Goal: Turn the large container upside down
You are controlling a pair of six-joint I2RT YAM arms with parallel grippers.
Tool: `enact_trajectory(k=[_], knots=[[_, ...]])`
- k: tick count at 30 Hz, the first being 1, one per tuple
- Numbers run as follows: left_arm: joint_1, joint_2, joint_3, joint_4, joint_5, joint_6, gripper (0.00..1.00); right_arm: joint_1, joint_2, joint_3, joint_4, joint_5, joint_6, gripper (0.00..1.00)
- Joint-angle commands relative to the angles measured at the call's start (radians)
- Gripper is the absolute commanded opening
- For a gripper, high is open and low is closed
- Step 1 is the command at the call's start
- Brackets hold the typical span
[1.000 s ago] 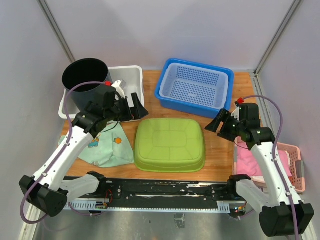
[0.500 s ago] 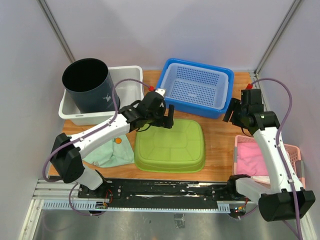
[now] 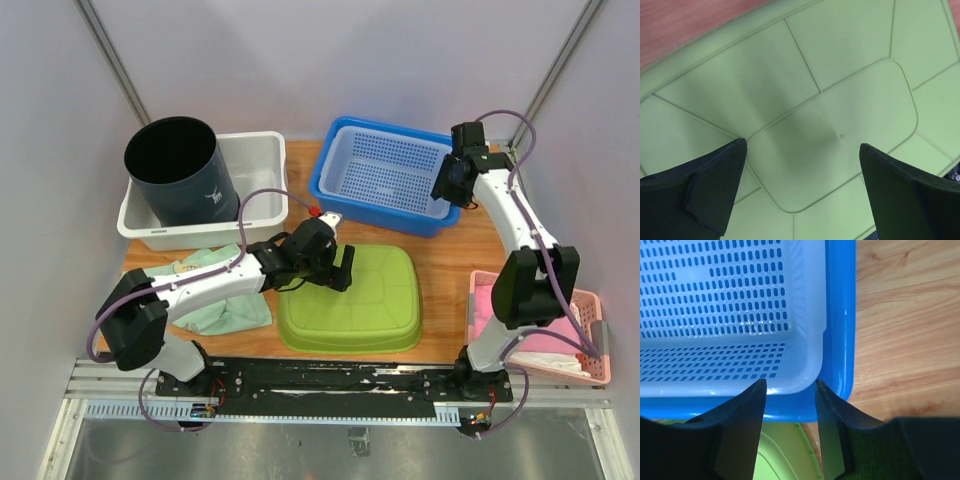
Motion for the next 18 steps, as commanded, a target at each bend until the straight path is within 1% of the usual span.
enact_trajectory(k=[1, 5, 10, 18], knots=[[-0.021, -0.072, -0.042, 0.048, 0.086, -0.009, 0.99, -0.01, 0.078, 0.06, -0.065, -0.012, 0.063, 0.45], [-0.022, -0.142, -0.036, 0.015, 0.038, 0.018, 0.99, -0.011, 0.124, 0.068, -0.089, 0.062, 0.085, 0.47], [-0.022, -0.198, 0.019, -0.05, -0.043, 0.046, 0.99, -0.011, 0.158, 0.069, -0.103, 0.132, 0.1, 0.5], [-0.022, -0.246, 0.092, -0.092, -0.1, 0.045, 0.99, -0.012, 0.243, 0.065, -0.096, 0.159, 0.138, 0.51]])
